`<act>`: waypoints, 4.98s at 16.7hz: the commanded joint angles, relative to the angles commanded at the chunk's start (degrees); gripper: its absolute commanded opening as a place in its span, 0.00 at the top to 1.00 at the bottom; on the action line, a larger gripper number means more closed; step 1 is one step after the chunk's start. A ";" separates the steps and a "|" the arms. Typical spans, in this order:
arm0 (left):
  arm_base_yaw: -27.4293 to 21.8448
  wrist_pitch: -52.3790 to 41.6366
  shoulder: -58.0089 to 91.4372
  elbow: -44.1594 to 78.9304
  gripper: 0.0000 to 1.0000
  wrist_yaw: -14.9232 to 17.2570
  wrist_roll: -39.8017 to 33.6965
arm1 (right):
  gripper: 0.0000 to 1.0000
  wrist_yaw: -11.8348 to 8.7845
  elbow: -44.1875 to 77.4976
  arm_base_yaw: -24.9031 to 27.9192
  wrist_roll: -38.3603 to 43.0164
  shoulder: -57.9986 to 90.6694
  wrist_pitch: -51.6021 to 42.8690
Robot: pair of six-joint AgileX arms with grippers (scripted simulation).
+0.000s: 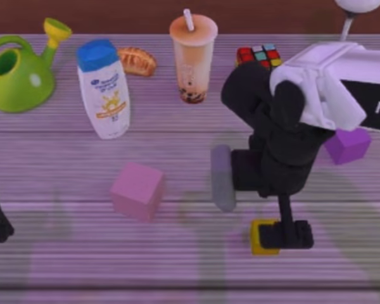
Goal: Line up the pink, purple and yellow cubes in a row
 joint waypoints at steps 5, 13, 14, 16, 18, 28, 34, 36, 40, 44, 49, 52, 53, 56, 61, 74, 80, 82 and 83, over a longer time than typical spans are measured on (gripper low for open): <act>0.00 0.00 0.00 0.00 0.00 0.00 0.00 | 0.00 0.24 8.90 -7.00 9.08 6.28 -3.05; 0.00 0.00 0.00 0.00 0.00 0.00 0.00 | 0.00 1.03 30.94 -27.19 37.83 21.59 -10.73; 0.00 0.00 0.00 0.00 0.00 0.00 0.00 | 0.00 1.07 32.69 -28.83 39.61 22.56 -11.17; 0.00 0.00 0.00 0.00 0.00 0.00 0.00 | 0.00 1.10 34.41 -30.51 41.33 23.53 -11.57; 0.00 0.00 0.00 0.00 0.00 0.00 0.00 | 0.00 1.10 34.46 -30.56 41.38 23.55 -11.58; 0.00 0.00 0.00 0.00 0.00 0.00 0.00 | 0.00 1.16 25.46 -30.51 41.51 28.11 2.50; 0.00 0.00 0.00 0.00 0.00 0.00 0.00 | 0.00 1.17 23.65 -30.49 41.52 29.39 5.05; 0.00 0.00 0.00 0.00 0.00 0.00 0.00 | 0.15 1.17 23.65 -30.49 41.52 29.39 5.05; 0.00 0.00 0.00 0.00 0.00 0.00 0.00 | 0.45 1.17 23.65 -30.49 41.52 29.39 5.05; 0.00 0.00 0.00 0.00 0.00 0.00 0.00 | 0.75 1.17 23.65 -30.49 41.52 29.39 5.05; 0.00 0.00 0.00 0.00 0.00 0.00 0.00 | 1.00 1.17 23.65 -30.49 41.52 29.39 5.05; 0.00 0.00 0.00 0.00 0.00 0.00 0.00 | 1.00 1.17 23.65 -30.49 41.52 29.39 5.05; 0.00 0.00 0.00 0.00 0.00 0.00 0.00 | 1.00 1.17 23.65 -30.49 41.52 29.39 5.05; 0.00 0.00 0.00 0.00 0.00 0.00 0.00 | 1.00 0.98 23.90 -30.43 41.65 28.21 4.69; 0.00 0.00 0.00 0.00 0.00 0.00 0.00 | 1.00 0.91 27.60 -30.24 41.63 26.43 -0.92; 0.00 0.00 0.00 0.00 0.00 0.00 0.00 | 1.00 0.95 30.92 -27.48 45.59 22.93 -7.92; 0.00 0.00 0.00 0.00 0.00 0.00 0.00 | 1.00 1.11 24.23 -13.92 65.85 17.95 -6.76; 0.00 0.00 0.00 0.00 0.00 0.00 0.00 | 1.00 1.14 21.28 -8.38 74.62 15.92 -6.34; 0.00 0.00 0.00 0.00 0.00 0.00 0.00 | 1.00 1.16 19.86 -5.67 78.93 14.90 -6.11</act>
